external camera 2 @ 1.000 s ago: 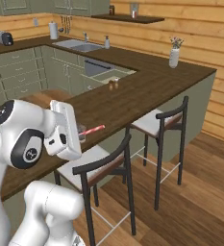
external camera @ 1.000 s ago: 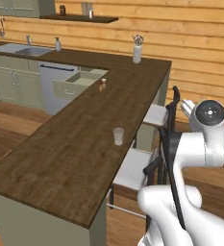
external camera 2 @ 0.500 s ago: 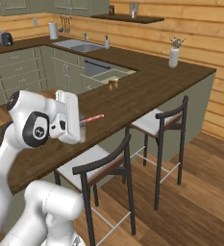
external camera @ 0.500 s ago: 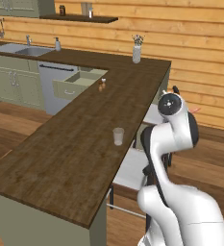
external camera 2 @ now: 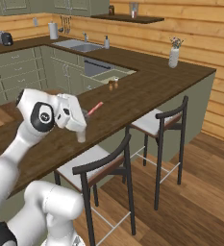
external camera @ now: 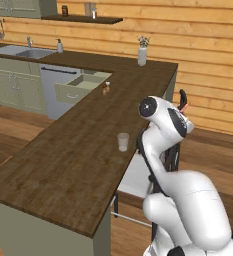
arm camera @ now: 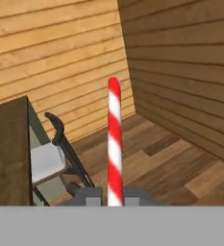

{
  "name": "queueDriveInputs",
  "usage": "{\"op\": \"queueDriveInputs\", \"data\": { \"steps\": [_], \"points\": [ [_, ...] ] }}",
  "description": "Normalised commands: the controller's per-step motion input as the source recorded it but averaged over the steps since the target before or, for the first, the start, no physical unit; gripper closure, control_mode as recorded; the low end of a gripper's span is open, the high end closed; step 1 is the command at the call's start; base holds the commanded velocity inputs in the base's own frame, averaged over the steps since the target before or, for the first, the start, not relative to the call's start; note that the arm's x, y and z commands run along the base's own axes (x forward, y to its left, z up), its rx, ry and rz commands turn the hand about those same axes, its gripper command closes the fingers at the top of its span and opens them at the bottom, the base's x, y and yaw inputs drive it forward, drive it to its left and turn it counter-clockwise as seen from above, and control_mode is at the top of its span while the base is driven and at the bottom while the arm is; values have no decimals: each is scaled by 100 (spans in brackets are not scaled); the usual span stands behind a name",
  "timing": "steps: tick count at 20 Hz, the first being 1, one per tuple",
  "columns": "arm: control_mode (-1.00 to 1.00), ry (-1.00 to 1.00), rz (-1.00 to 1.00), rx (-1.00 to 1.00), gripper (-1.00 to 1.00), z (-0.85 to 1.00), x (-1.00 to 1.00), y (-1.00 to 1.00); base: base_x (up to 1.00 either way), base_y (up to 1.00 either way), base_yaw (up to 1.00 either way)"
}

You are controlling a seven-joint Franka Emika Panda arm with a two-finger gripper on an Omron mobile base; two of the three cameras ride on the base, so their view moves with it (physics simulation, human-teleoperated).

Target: Take a straw from the drawer in front and place it inside the glass cup on the dining counter.

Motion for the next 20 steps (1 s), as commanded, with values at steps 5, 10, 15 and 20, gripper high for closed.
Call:
{"op": "queueDriveInputs", "data": {
  "steps": [5, 10, 15, 20],
  "points": [
    [-100, -18, 0, -15, 100, -36, 54, 32, 0, 0, 0],
    [-100, 11, 1, -37, 100, 4, 49, 54, 0, 0, 0],
    [-100, 47, 9, -39, 100, 47, 23, 33, 0, 0, 0],
    [-100, 16, -4, -7, 100, 21, 5, 30, 0, 0, 0]
  ]
}}
